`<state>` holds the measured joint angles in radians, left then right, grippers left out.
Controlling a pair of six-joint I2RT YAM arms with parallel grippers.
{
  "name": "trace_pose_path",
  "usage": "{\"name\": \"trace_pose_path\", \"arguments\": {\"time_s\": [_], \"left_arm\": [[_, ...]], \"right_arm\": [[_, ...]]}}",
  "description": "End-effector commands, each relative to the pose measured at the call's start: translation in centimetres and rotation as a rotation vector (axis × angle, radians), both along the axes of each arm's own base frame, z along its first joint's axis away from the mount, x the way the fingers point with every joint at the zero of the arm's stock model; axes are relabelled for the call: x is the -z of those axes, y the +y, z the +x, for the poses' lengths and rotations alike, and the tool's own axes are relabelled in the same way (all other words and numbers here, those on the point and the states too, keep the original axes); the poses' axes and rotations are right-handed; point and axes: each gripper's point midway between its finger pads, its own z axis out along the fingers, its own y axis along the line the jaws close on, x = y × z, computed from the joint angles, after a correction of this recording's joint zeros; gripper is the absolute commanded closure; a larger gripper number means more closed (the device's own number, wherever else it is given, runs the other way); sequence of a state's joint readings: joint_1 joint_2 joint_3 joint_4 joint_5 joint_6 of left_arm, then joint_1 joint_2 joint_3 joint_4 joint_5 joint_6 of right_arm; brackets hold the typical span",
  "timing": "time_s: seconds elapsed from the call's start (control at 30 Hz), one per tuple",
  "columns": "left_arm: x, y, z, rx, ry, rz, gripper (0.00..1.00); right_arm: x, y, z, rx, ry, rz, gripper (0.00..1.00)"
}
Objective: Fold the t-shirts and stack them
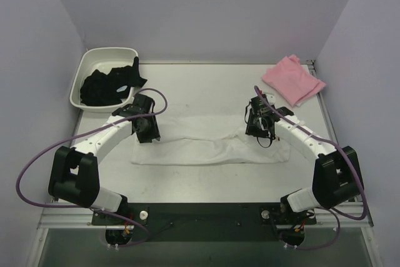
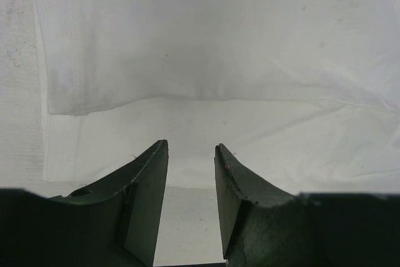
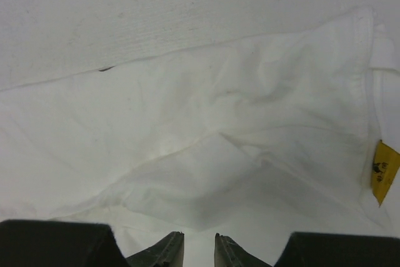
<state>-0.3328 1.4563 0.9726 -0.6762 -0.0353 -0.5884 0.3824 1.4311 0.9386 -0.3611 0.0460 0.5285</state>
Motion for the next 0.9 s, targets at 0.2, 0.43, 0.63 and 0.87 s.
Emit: {"name": "trace_pose_path", "arguments": {"time_s": [0.2, 0.43, 0.63, 0.87], "left_arm": [[-1.4, -0.4, 1.1, 0.000, -0.055, -0.020, 0.54], [-1.4, -0.1, 1.3, 0.009, -0.051, -0.006, 0.54], [-0.8, -0.1, 1.3, 0.015, -0.037, -0.003, 0.54], [-1.0, -0.1, 1.4, 0.015, -0.041, -0.005, 0.54]], "right_arm": [[0.2, -1.4, 4.0, 0.048, 0.002, -0.099, 0.59], [1.6, -1.1, 4.6, 0.048, 0.042, -0.108, 0.59], [2.0, -1.0, 4.5, 0.046, 0.057, -0.106, 0.59], [2.5, -1.1, 4.1, 0.044, 0.068, -0.112, 0.66]]}}
